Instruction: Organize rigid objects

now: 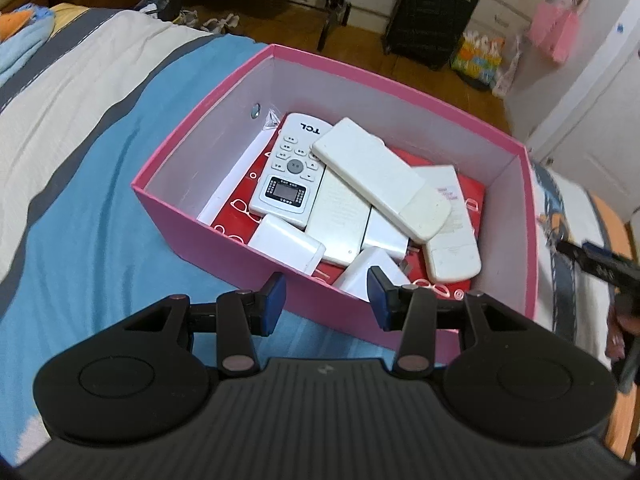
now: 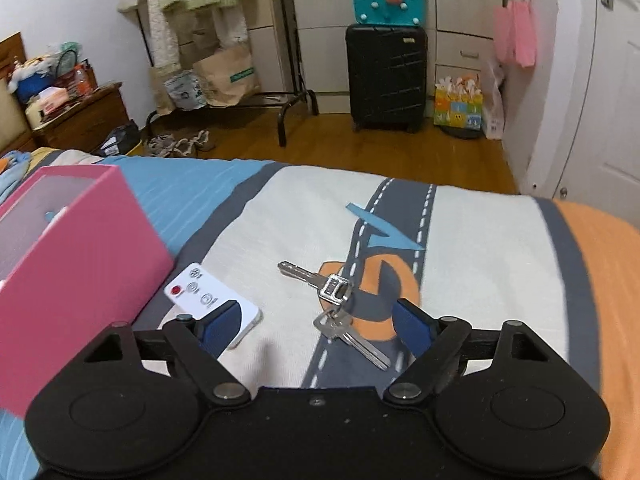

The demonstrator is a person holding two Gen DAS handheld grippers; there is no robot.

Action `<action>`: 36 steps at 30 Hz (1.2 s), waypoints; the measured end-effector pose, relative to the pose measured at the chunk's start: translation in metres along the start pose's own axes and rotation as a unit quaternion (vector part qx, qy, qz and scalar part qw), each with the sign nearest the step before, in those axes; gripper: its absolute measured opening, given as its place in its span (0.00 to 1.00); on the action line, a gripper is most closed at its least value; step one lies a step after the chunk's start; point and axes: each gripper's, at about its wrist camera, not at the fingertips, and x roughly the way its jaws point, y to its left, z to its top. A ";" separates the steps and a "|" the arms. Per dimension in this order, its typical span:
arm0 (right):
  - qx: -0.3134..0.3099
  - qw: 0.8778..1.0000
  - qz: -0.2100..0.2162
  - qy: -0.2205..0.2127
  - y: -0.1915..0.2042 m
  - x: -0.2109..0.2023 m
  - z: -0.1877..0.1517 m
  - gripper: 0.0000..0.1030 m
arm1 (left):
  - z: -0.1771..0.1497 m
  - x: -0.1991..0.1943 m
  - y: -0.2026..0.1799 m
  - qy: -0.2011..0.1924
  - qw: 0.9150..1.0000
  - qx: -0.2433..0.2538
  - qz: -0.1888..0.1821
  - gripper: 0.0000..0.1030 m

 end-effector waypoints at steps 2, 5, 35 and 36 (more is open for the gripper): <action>-0.005 1.000 -0.010 0.007 0.005 0.008 -0.004 0.79 | 0.005 0.001 0.002 0.013 1.000 -0.003 -0.004 0.42; -0.025 0.999 -0.032 0.011 0.008 0.017 -0.005 0.71 | 0.009 0.003 0.002 0.027 1.000 -0.002 -0.005 0.42; 0.016 0.994 0.098 -0.035 0.078 -0.092 0.028 0.04 | 0.038 0.015 0.002 0.137 0.990 0.007 -0.013 0.42; 0.008 0.993 0.109 -0.048 0.086 -0.100 0.031 0.04 | 0.040 0.017 0.004 0.143 0.990 0.001 -0.015 0.42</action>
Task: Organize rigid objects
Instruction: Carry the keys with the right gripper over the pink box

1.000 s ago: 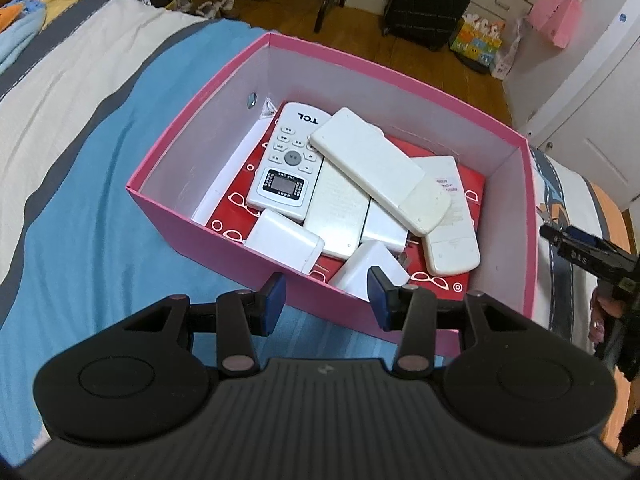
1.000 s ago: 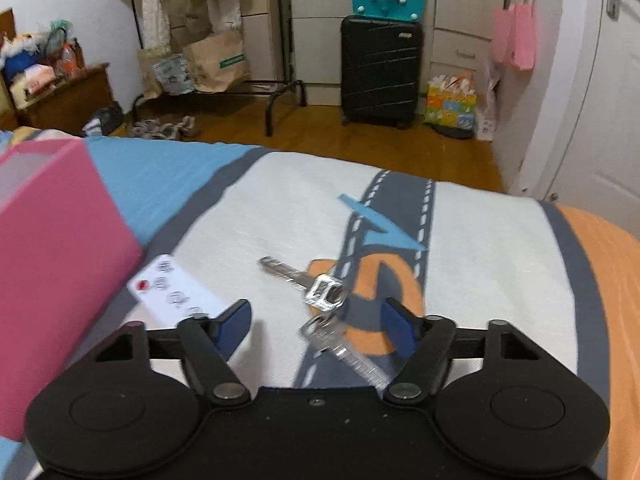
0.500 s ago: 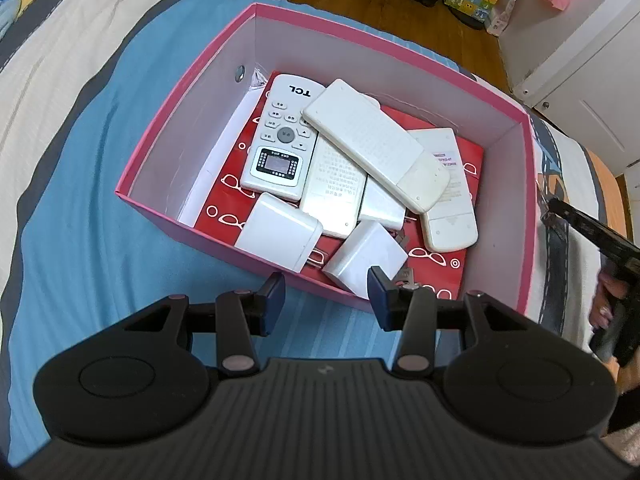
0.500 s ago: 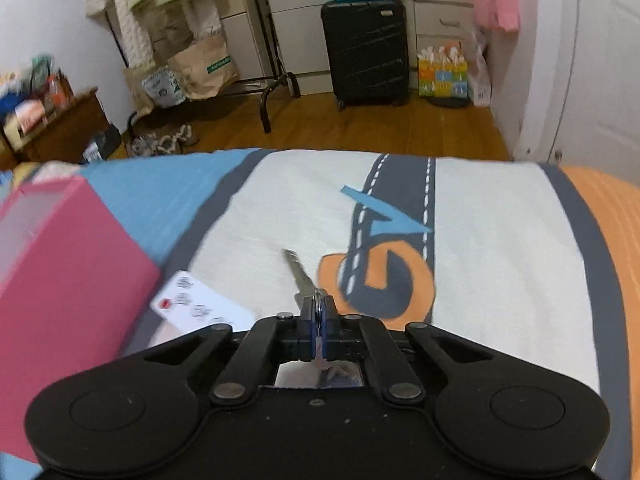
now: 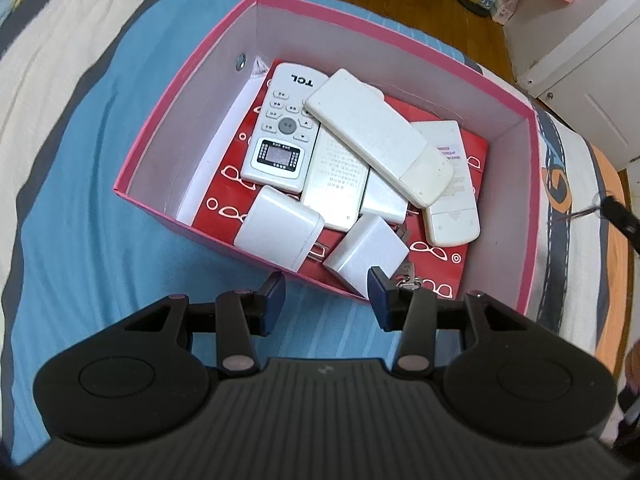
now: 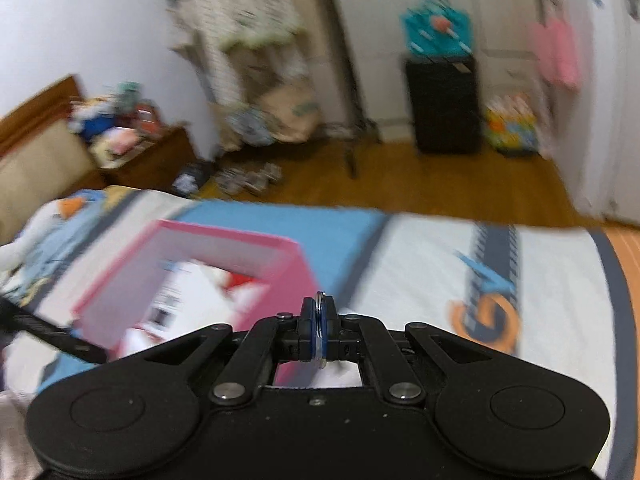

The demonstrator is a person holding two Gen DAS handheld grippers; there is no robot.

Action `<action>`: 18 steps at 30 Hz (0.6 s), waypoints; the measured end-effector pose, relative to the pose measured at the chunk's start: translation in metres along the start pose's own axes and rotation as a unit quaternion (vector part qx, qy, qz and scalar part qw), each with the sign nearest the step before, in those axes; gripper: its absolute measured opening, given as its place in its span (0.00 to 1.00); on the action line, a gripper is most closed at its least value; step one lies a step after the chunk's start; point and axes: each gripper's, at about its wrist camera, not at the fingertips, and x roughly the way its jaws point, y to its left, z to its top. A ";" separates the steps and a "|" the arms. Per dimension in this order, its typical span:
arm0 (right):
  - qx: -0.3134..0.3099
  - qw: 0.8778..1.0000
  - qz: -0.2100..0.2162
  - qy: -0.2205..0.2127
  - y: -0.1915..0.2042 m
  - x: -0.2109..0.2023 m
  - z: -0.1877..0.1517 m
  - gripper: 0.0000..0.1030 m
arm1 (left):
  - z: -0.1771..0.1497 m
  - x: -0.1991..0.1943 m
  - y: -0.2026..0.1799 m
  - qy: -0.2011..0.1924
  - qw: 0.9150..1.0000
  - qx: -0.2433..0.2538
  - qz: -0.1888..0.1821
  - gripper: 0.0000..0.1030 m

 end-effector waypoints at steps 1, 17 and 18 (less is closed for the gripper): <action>-0.008 1.000 0.013 -0.010 0.010 -0.005 0.003 0.04 | 0.001 0.001 0.001 0.002 1.000 -0.002 -0.002 0.42; -0.034 0.992 0.117 -0.014 0.105 0.000 0.027 0.04 | -0.007 0.009 0.014 -0.032 0.998 -0.050 -0.012 0.44; -0.034 0.992 0.121 -0.011 0.108 0.005 0.027 0.04 | -0.007 0.009 0.013 -0.033 0.998 -0.049 -0.011 0.44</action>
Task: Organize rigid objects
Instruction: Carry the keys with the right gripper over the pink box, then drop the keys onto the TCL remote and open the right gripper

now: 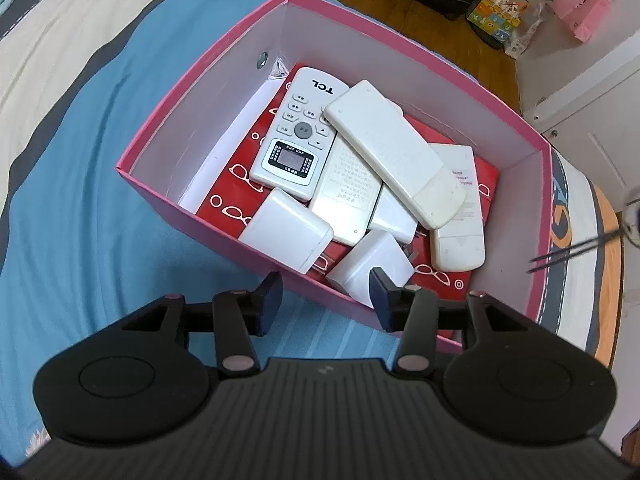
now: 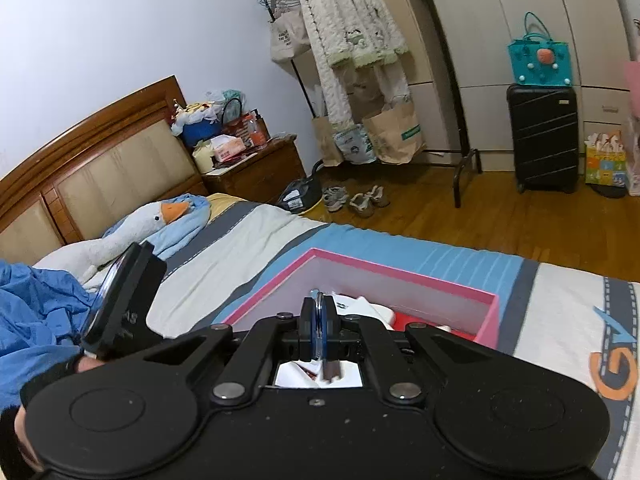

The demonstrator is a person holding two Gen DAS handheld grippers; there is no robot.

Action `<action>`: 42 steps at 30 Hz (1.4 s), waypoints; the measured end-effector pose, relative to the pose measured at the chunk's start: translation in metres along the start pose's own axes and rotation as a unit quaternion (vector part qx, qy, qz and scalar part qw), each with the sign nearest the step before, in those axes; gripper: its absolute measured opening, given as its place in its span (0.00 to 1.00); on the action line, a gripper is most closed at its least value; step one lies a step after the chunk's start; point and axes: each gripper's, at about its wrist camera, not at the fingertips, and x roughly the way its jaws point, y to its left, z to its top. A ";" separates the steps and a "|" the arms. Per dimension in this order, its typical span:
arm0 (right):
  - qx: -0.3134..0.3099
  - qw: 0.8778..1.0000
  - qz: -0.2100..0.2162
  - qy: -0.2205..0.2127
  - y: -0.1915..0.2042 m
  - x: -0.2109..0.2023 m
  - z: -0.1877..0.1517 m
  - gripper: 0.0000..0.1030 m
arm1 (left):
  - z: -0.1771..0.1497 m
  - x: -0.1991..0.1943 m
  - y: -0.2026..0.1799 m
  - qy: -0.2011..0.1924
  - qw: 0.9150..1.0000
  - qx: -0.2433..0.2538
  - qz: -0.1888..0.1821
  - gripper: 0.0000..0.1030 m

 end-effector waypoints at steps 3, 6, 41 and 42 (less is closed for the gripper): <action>-0.004 1.000 0.007 0.013 0.005 0.018 0.002 0.04 | 0.000 0.000 0.000 -0.002 1.000 0.002 -0.002 0.44; -0.004 1.000 0.016 0.025 0.008 0.038 0.007 0.04 | -0.001 -0.001 0.002 -0.006 1.000 0.001 -0.008 0.44; 0.051 0.993 -0.040 0.096 -0.020 0.102 0.025 0.42 | -0.009 -0.006 0.000 -0.023 1.000 0.010 -0.003 0.45; 0.050 0.993 -0.045 0.092 -0.023 0.093 0.025 0.43 | -0.009 -0.006 0.000 -0.024 1.000 0.010 -0.003 0.45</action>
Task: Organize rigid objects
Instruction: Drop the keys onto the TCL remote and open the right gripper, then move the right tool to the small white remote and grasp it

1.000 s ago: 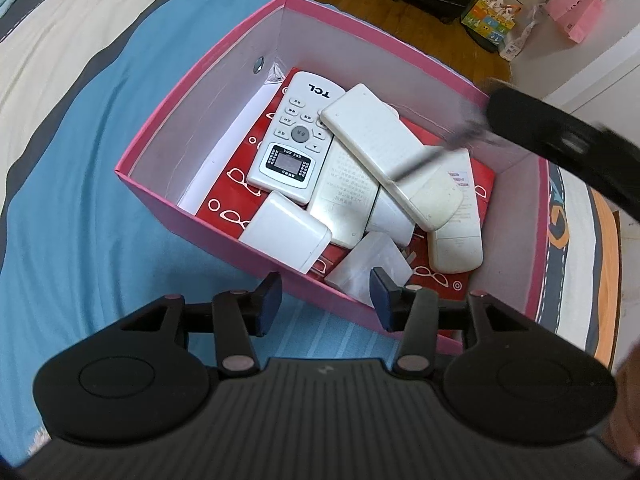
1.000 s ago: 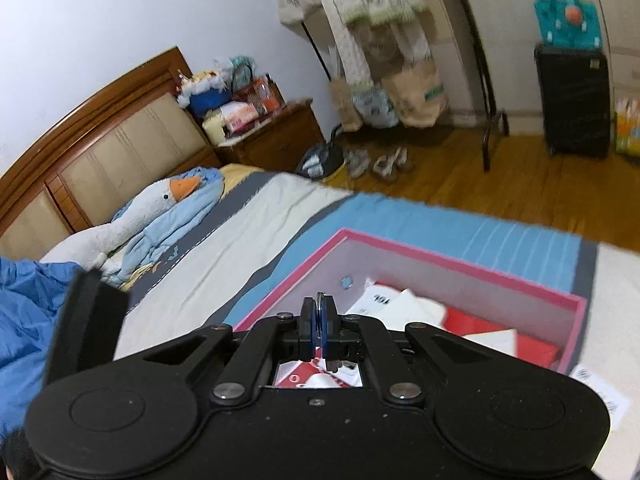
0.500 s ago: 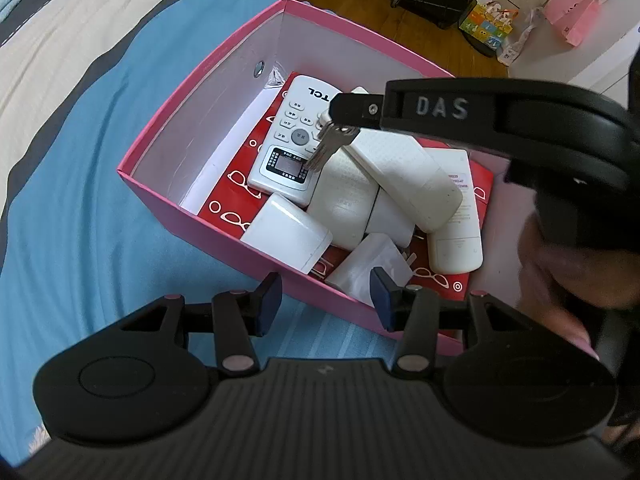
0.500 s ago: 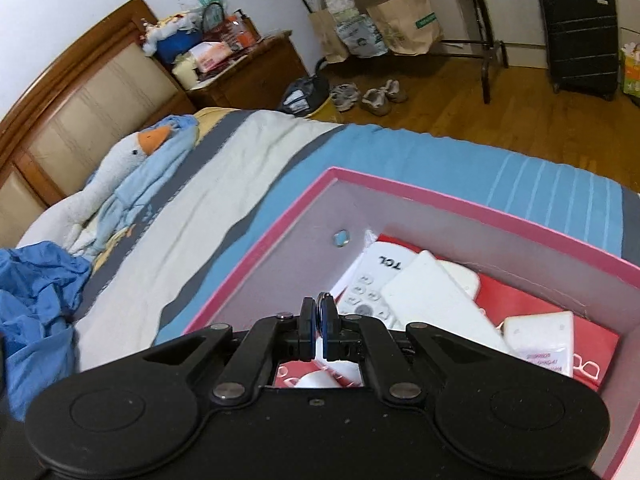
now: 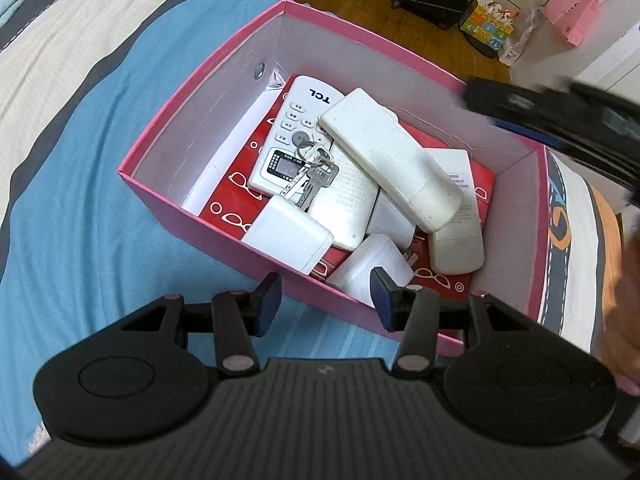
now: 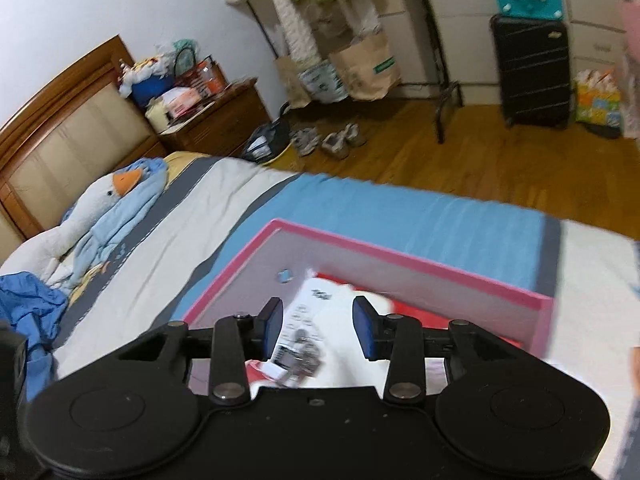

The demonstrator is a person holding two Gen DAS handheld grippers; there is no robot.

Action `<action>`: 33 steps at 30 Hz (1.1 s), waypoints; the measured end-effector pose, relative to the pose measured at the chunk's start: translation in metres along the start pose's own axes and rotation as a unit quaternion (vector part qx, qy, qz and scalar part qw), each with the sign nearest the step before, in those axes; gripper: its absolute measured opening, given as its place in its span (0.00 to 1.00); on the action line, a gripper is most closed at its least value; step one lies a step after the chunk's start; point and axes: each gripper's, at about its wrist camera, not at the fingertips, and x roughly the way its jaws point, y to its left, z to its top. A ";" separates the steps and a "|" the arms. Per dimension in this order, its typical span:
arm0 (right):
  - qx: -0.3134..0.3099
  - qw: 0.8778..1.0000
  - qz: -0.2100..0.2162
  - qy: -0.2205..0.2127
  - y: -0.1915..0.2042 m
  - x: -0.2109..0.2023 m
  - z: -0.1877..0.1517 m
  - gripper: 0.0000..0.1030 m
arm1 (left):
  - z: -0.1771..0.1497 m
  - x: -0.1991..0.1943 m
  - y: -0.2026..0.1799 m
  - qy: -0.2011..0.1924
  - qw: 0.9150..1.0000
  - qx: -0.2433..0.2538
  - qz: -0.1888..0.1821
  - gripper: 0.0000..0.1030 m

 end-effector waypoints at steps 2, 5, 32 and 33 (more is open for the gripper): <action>0.001 1.000 -0.012 -0.011 -0.011 -0.021 -0.003 0.43 | -0.001 0.000 -0.001 -0.001 1.000 0.000 0.001 0.45; -0.001 0.999 -0.032 -0.021 -0.027 -0.048 -0.009 0.44 | -0.001 0.000 -0.001 -0.001 1.000 0.000 0.002 0.45; -0.138 0.978 -0.155 0.004 -0.158 0.022 -0.101 0.72 | -0.006 -0.003 0.002 -0.016 1.000 -0.008 -0.003 0.46; -0.126 0.980 -0.152 0.001 -0.161 0.022 -0.101 0.72 | -0.005 -0.003 0.003 -0.016 1.000 -0.015 -0.007 0.47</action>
